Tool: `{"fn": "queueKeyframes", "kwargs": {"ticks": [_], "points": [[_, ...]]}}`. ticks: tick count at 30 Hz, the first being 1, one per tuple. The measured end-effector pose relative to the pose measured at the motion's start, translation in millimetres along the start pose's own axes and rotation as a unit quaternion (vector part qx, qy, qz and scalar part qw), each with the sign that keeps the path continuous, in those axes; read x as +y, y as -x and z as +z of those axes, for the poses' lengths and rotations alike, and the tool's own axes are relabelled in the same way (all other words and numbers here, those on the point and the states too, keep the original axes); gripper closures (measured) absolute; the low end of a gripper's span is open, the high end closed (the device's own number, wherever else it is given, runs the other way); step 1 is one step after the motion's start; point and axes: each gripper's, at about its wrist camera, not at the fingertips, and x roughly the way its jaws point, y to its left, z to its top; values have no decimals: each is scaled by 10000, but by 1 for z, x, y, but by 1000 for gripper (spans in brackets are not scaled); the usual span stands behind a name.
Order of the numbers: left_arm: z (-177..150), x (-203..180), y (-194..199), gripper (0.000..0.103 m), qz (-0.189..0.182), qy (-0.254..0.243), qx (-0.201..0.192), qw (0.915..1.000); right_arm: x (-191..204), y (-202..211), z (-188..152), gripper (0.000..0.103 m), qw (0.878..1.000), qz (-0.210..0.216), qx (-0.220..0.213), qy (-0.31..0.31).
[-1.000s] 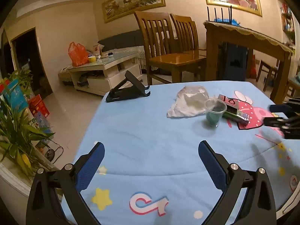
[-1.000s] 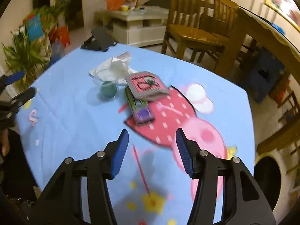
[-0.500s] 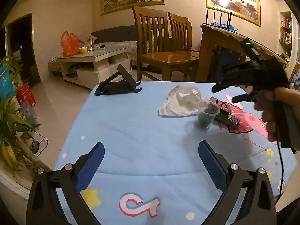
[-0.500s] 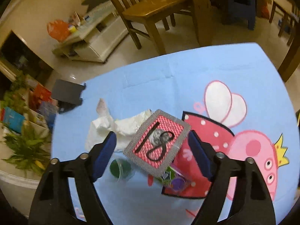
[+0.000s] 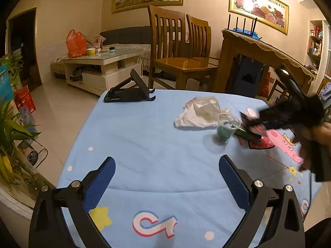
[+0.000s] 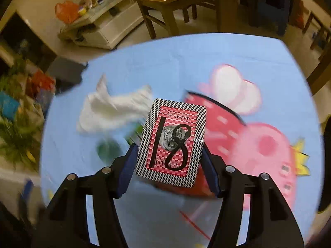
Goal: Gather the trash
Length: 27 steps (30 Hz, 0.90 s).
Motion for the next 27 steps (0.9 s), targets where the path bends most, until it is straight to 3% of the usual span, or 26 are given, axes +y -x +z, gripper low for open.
{"fn": "queueKeyframes", "kwargs": {"ticks": [4, 6, 8, 10, 13, 16, 17, 19, 21, 22, 27], "points": [[0, 2, 0, 6, -108, 99, 15, 9999, -16, 16, -29, 37, 9972, -636, 35, 399], [0, 3, 1, 6, -183, 156, -2, 9997, -3, 40, -40, 13, 9902, -1003, -509, 827], [0, 3, 2, 6, -271, 205, -38, 9994, 24, 58, -48, 4, 9792, -1036, -1064, 1381], [0, 3, 3, 6, -292, 233, -74, 9993, 59, 63, -56, 4, 9652, -985, -1392, 1984], [0, -1, 2, 6, -28, 126, -86, 9999, 109, 43, -63, 5, 9433, -924, -1641, 2732], [-1, -3, 5, 6, 119, 5, -130, 9998, 135, 17, -60, 6, 9401, -918, -1644, 2840], [-1, -2, 5, 6, 129, -13, -135, 9998, 136, 9, -55, 7, 9456, -880, -1578, 2705], [-2, 0, 4, 6, 136, -7, -122, 9998, 137, -6, -39, 19, 9609, -567, -1373, 2335], [-1, 5, 3, 6, 97, 63, -90, 9999, 130, -19, -29, 56, 9748, -275, -967, 1992], [-1, 7, 2, 6, 75, 98, -77, 9999, 129, -23, -27, 64, 9786, -119, -825, 1881], [0, 11, 3, 6, -49, 250, -74, 9996, 104, -8, -24, 66, 9858, 755, -633, 1362]]}}
